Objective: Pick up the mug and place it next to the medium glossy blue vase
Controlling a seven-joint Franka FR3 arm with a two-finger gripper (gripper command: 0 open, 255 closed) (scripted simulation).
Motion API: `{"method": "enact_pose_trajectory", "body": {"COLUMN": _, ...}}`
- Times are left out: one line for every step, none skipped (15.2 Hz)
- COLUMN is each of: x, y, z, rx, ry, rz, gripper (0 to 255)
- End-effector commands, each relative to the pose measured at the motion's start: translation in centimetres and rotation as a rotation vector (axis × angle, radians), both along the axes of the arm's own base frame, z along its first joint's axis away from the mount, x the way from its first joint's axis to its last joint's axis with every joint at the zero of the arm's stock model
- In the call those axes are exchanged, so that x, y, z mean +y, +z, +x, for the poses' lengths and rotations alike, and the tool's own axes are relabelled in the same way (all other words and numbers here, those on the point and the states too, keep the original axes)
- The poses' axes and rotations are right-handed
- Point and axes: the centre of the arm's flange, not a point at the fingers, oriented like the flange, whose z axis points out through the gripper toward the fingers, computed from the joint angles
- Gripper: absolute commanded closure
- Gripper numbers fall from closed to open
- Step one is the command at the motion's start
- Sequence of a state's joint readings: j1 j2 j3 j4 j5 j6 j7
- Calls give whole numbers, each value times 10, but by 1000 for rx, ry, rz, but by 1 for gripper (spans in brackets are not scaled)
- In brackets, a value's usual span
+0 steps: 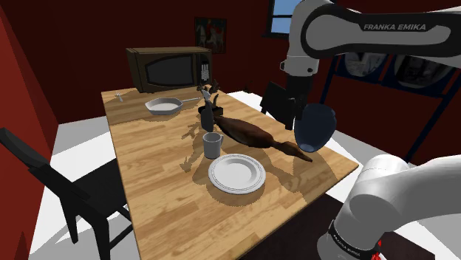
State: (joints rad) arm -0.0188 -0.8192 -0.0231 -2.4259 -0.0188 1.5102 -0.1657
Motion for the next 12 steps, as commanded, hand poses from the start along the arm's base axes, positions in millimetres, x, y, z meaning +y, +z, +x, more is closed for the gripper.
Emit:
{"method": "enact_pose_trajectory", "body": {"x": 0, "y": 0, "z": 0, "rx": 0, "ry": 0, "rz": 0, "gripper": 0}}
{"method": "enact_pose_trajectory", "body": {"x": 4, "y": -6, "z": 11, "rx": -2, "ry": 4, "rz": -3, "gripper": 0}}
{"method": "enact_pose_trajectory", "body": {"x": 7, "y": -12, "z": 22, "rx": -5, "ry": 8, "rz": -5, "gripper": 0}}
{"method": "enact_pose_trajectory", "body": {"x": 11, "y": -18, "z": 33, "rx": -7, "ry": 12, "rz": -8, "gripper": 0}}
{"method": "enact_pose_trajectory", "body": {"x": 14, "y": -23, "z": 44, "rx": -9, "ry": 17, "rz": -10, "gripper": 0}}
{"method": "enact_pose_trajectory", "body": {"x": 18, "y": -29, "z": 55, "rx": -12, "ry": 21, "rz": -13, "gripper": 0}}
{"method": "enact_pose_trajectory", "body": {"x": 22, "y": -35, "z": 66, "rx": -14, "ry": 25, "rz": -16, "gripper": 0}}
{"method": "enact_pose_trajectory", "body": {"x": 25, "y": -41, "z": 77, "rx": -17, "ry": 29, "rz": -18, "gripper": 0}}
{"method": "enact_pose_trajectory", "body": {"x": 29, "y": -47, "z": 88, "rx": -19, "ry": 33, "rz": -21, "gripper": 0}}
{"method": "enact_pose_trajectory", "body": {"x": 33, "y": -52, "z": 99, "rx": -21, "ry": 37, "rz": -24, "gripper": 0}}
{"method": "enact_pose_trajectory", "body": {"x": 37, "y": -58, "z": 110, "rx": -24, "ry": 42, "rz": -26, "gripper": 0}}
{"method": "enact_pose_trajectory", "body": {"x": 41, "y": -64, "z": 121, "rx": -26, "ry": 46, "rz": -29, "gripper": 0}}
